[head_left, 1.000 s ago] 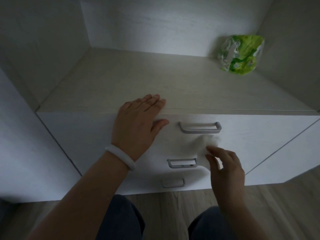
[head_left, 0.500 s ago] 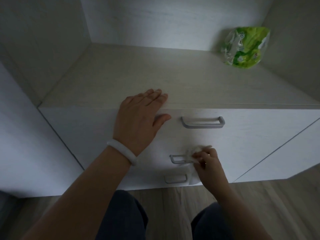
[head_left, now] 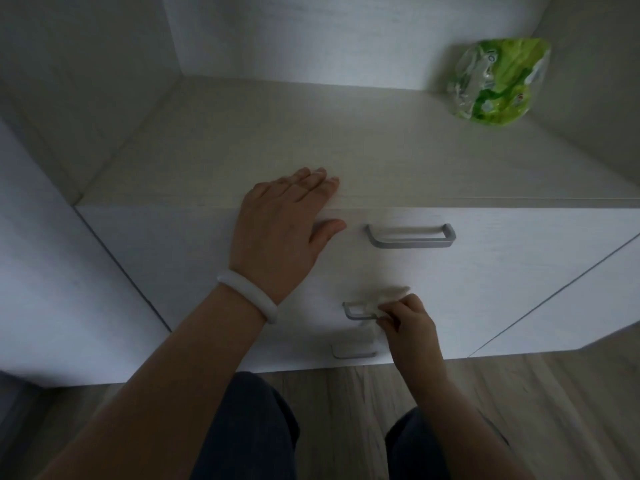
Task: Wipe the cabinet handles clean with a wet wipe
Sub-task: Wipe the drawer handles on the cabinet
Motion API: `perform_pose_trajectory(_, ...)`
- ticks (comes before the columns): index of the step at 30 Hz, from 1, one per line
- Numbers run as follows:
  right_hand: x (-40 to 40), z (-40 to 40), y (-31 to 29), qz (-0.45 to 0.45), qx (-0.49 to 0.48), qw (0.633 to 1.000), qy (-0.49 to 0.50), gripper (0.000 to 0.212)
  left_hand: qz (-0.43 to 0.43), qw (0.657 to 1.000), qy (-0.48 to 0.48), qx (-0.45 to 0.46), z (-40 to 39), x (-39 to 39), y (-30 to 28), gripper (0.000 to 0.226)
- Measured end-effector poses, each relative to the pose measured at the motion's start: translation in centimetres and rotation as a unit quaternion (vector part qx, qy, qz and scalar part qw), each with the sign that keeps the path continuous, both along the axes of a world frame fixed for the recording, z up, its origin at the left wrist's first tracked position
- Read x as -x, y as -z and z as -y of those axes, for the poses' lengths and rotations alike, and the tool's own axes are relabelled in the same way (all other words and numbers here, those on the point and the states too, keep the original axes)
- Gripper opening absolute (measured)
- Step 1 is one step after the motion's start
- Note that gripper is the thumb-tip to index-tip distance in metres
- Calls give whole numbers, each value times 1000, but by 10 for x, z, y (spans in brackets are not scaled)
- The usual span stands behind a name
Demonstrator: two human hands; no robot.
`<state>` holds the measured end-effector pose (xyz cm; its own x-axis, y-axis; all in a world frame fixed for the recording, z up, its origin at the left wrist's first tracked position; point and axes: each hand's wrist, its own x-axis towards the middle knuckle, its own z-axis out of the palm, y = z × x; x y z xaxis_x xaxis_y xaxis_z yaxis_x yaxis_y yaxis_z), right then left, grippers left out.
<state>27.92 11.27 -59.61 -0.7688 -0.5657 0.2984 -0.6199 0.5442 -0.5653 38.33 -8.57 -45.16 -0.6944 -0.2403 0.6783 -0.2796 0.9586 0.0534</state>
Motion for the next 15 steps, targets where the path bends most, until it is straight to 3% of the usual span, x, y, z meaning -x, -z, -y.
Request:
perform_pose_trajectory(4, 8, -3, -3, -24, -18, 998, -52, 19, -8, 1000, 7, 10, 1, 0, 0, 49)
perform_pose_trajectory(11, -10, -2, 0, -36, -26, 999, 28, 15, -10, 1000, -3, -2, 0, 2, 2, 49)
perform_pose_trajectory(15, -29, 27, 0, -2, -17, 1000, -13, 13, -12, 1000, 1, -4, 1, 1, 2, 49)
